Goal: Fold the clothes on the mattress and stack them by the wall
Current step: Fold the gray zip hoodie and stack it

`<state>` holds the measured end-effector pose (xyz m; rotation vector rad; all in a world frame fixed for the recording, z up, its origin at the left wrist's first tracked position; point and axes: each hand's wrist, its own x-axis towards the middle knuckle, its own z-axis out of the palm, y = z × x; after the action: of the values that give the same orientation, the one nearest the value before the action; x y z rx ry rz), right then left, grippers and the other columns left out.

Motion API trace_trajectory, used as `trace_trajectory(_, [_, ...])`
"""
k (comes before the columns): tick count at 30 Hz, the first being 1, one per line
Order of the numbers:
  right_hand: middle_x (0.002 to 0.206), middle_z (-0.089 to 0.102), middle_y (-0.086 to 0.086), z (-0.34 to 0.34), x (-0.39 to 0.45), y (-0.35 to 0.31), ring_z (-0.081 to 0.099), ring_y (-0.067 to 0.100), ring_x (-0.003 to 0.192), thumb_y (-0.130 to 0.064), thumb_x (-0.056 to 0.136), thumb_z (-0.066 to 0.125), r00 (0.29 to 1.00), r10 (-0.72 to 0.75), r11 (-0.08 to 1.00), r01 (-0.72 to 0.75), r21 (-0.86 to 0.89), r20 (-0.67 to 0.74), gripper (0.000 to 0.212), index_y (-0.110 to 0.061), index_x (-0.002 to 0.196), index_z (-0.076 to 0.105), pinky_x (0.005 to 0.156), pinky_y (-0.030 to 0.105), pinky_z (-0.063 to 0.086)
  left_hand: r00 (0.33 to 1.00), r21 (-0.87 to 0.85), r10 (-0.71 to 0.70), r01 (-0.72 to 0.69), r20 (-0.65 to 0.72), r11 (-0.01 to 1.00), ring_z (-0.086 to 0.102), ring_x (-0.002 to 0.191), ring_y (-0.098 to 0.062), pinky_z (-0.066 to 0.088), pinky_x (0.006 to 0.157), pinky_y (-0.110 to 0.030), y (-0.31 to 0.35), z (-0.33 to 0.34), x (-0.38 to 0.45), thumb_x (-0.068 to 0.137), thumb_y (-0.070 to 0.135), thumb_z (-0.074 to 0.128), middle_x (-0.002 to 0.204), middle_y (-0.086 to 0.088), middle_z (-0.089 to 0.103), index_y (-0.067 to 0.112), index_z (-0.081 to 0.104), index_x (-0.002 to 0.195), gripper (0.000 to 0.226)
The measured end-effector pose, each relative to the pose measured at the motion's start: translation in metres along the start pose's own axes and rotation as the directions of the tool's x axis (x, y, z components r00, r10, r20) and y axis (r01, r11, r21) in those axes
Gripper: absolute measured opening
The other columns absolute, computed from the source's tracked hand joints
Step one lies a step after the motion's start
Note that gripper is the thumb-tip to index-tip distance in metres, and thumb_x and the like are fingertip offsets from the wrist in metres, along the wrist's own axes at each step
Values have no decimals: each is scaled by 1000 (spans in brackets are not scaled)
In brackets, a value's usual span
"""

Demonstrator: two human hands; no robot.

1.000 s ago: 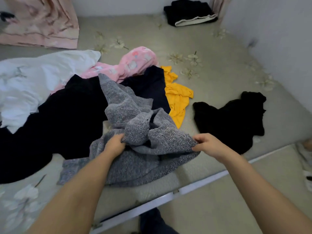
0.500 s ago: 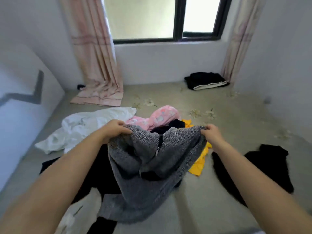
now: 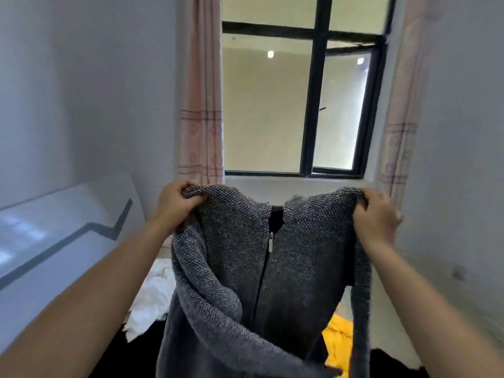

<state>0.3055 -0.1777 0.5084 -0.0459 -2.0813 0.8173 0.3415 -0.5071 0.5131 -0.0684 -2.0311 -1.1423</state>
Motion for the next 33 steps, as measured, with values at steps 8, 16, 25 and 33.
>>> trace_trajectory(8, [110,53,26,0,-36,2,50,37,99,-5,92,43,995,-35,997,29,70,88,30,-3,118,58,93,41,34,995,230,95,-83,-39,970,50,74,-17,25,58,-17,-15,-13,-55,78,9,70,76,-5,58,-1,66,85,13])
trace_trajectory(16, [113,57,30,91,-54,64,52,40,108,2,87,47,891,15,1000,-17,-1,454,31,3,115,60,91,38,37,966,384,-150,60,209,922,54,78,-17,29,64,-23,-109,6,-78,75,17,73,82,-9,67,5,70,87,17])
trace_trajectory(25, [100,59,35,265,-39,111,54,37,92,6,85,46,735,60,994,-108,29,676,19,14,97,60,73,36,34,884,602,-423,231,198,765,58,95,-37,39,73,-35,-222,98,-33,89,23,50,99,-23,66,0,65,100,30])
trace_trajectory(33, [98,57,29,361,-109,198,57,44,90,-3,89,40,718,135,986,-28,-165,683,26,-3,111,53,76,45,43,739,846,-666,289,100,448,47,109,-38,39,86,-45,-332,168,-73,94,21,38,116,-24,51,-3,46,115,32])
